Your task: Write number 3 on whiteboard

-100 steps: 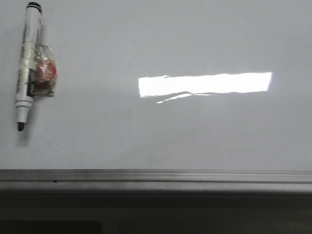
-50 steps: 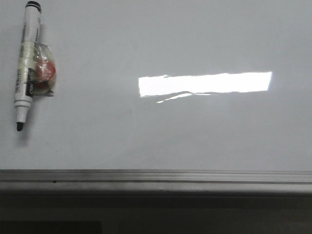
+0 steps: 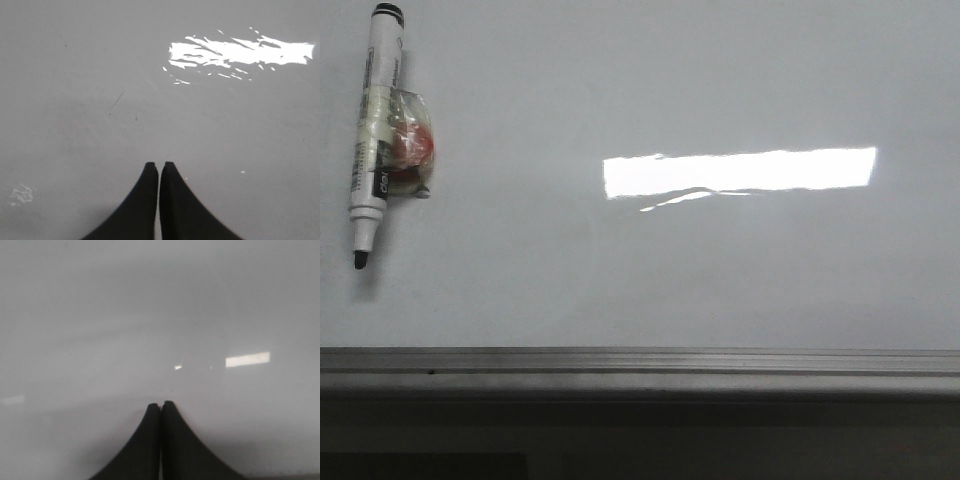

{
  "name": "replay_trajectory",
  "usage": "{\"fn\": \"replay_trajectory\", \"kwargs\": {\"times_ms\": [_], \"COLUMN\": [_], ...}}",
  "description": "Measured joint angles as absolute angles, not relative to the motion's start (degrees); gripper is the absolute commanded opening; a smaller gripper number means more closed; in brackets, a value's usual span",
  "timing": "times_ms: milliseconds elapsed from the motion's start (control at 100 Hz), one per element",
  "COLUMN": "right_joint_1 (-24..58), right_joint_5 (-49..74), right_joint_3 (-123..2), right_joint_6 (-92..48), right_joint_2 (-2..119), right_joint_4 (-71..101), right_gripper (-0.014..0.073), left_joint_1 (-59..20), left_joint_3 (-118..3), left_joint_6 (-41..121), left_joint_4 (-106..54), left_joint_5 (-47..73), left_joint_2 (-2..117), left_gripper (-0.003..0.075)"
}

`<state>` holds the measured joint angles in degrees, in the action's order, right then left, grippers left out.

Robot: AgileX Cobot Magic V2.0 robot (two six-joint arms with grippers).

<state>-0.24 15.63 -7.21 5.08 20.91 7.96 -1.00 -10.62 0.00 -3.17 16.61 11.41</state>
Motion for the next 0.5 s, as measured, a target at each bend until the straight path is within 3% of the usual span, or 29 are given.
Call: {"fn": "replay_trajectory", "kwargs": {"times_ms": [80, 210, 260, 500], "right_joint_1": [-0.24, -0.24, -0.24, -0.24], "right_joint_5": [14.00, 13.10, 13.10, 9.28], "right_joint_3": [-7.87, -8.01, -8.01, -8.01], "right_joint_6": [5.08, 5.08, 5.08, 5.08], "right_joint_2": [22.74, 23.75, 23.88, 24.36], "right_joint_4": [8.09, 8.37, 8.45, 9.45], "right_gripper": [-0.0066, -0.0066, -0.0066, -0.0066], "left_joint_1": [-1.00, -1.00, -1.00, -1.61], "left_joint_3": [-10.62, -10.62, -10.62, -10.97], "left_joint_6": [0.00, 0.00, 0.00, 0.00], "left_joint_4": [-3.17, -3.17, -3.17, -3.17], "left_joint_5": [16.61, 16.47, 15.44, 8.90], "left_joint_2": [12.38, 13.13, 13.28, 15.52], "left_gripper": [0.0045, 0.0358, 0.0428, 0.0426]}}
